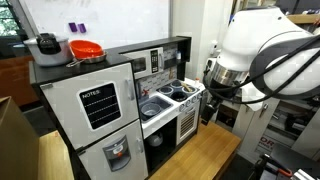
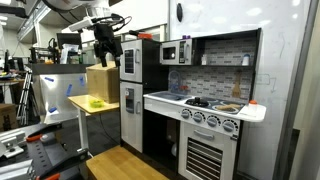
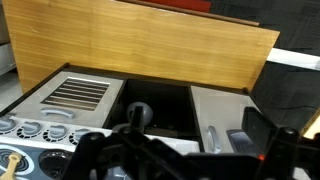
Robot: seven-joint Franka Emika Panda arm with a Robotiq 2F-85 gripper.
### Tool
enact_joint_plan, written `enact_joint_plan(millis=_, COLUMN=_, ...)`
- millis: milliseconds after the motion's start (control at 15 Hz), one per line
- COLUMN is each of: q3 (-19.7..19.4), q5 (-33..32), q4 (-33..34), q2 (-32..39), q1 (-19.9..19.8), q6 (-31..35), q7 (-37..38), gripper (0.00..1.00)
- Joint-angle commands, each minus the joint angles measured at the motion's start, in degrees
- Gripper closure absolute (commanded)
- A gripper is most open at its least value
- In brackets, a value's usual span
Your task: Place the lid on the pot
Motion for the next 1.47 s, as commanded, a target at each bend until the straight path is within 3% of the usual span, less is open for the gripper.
enact_joint_plan(millis=0, q3=-1.4, q5=-0.6, q4=0.8, q2=1.2, q1=0.4, q6=0.9, q7=0.2, gripper=0.00)
enact_joint_plan(millis=467, q3=-3.6, q5=-5.3, q4=9.8, q2=10.4, q1=-6.5, q6=10.4, q7=3.1, gripper=0.00)
enact_joint_plan(millis=800, q3=-2.2, q5=-17.1, q4=16.1, q2=18.4, q1=-12.6, q6=16.7, q7=14.0, gripper=0.00)
enact_joint_plan(millis=1000, q3=-2.7, q5=-22.2, q4=19.0, q2=21.7, q1=-14.0, q6=17.8, q7=21.3, gripper=0.00)
enact_joint_plan(millis=1267, q3=-4.0, q5=-18.4, q4=21.2, q2=24.6, q1=-12.7, q6=19.9, q7=19.5, gripper=0.00)
enact_joint_plan(millis=1400, q3=-3.8, q5=-19.6, q4=20.4, q2=23.7, q1=-12.9, q6=18.9, q7=20.5, gripper=0.00)
